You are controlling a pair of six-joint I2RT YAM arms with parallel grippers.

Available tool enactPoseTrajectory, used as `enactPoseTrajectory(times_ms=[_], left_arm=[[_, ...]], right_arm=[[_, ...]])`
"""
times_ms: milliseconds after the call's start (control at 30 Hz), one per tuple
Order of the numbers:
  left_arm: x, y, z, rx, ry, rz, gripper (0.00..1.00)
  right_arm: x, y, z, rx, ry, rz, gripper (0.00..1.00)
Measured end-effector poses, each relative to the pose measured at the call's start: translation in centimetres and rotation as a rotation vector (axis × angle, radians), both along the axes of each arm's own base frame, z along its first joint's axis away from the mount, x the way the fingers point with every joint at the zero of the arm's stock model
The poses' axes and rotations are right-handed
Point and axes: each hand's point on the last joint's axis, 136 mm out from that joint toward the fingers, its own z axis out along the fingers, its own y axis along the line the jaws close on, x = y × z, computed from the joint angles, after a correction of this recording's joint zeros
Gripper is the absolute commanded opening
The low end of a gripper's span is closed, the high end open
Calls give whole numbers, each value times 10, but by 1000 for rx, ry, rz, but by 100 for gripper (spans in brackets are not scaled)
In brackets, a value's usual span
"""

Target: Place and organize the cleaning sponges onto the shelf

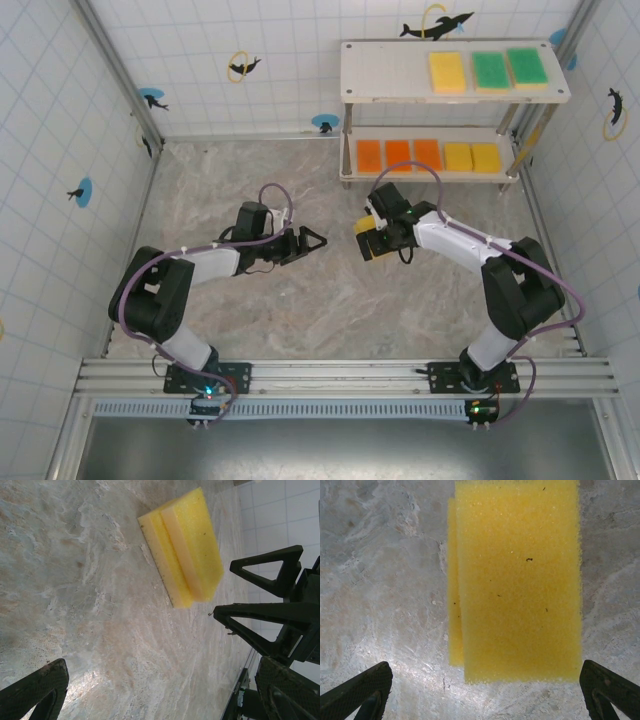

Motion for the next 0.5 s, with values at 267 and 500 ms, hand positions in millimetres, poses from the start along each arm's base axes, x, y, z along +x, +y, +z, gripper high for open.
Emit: enactPoseTrajectory(times_ms=[267,500], left_arm=[[0,0,0,0,0,0,98],[0,0,0,0,1,0,98]], right_arm=[[4,-1,-1,-13,-18,-5,99],[9,-1,-5,-21,-30,-3,98]])
